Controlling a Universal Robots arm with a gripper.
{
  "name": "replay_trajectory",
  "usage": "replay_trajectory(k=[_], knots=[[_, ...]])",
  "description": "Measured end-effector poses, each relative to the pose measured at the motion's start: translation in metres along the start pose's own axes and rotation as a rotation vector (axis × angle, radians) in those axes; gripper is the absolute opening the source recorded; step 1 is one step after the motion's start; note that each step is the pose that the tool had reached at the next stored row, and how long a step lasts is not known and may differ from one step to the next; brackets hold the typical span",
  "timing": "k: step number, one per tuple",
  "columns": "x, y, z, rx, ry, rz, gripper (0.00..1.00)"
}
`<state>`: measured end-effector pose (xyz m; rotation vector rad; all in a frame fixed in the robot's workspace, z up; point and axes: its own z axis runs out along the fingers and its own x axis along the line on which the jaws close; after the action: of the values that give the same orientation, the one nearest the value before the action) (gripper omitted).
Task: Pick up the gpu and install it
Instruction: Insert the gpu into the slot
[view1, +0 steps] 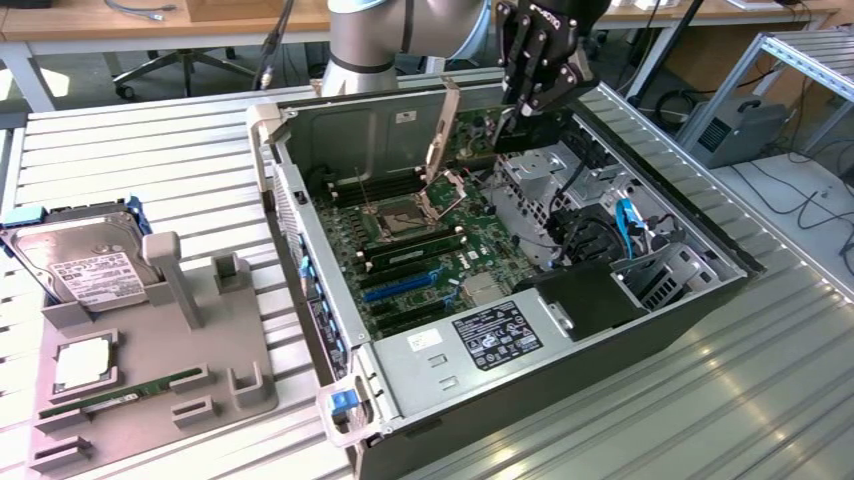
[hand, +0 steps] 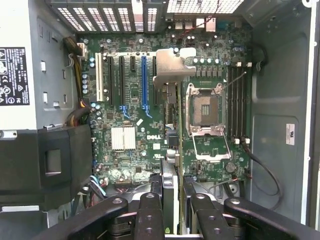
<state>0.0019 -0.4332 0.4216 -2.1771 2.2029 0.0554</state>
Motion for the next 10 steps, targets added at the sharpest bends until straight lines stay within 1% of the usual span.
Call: replay_trajectory(k=[4,5,6,7,8,10], knots=[[0.0000,-0.0001,0.0000,0.0002,-0.0005,0.000,0.27],[0.0000,-0.0001,0.0001,0.0046,-0.0005,0.000,0.27],[0.0000,0.0000,0.0001,0.0110,-0.0005,-0.001,0.27],[0.0000,0.0000,0.0001,0.0156,-0.0005,-0.001,0.27],[0.0000,0.0000,0.0002,0.0224,-0.0007,-0.001,0.27],[0.0000,-0.0001,0.0002,0.0224,-0.0007,-0.001,0.27]])
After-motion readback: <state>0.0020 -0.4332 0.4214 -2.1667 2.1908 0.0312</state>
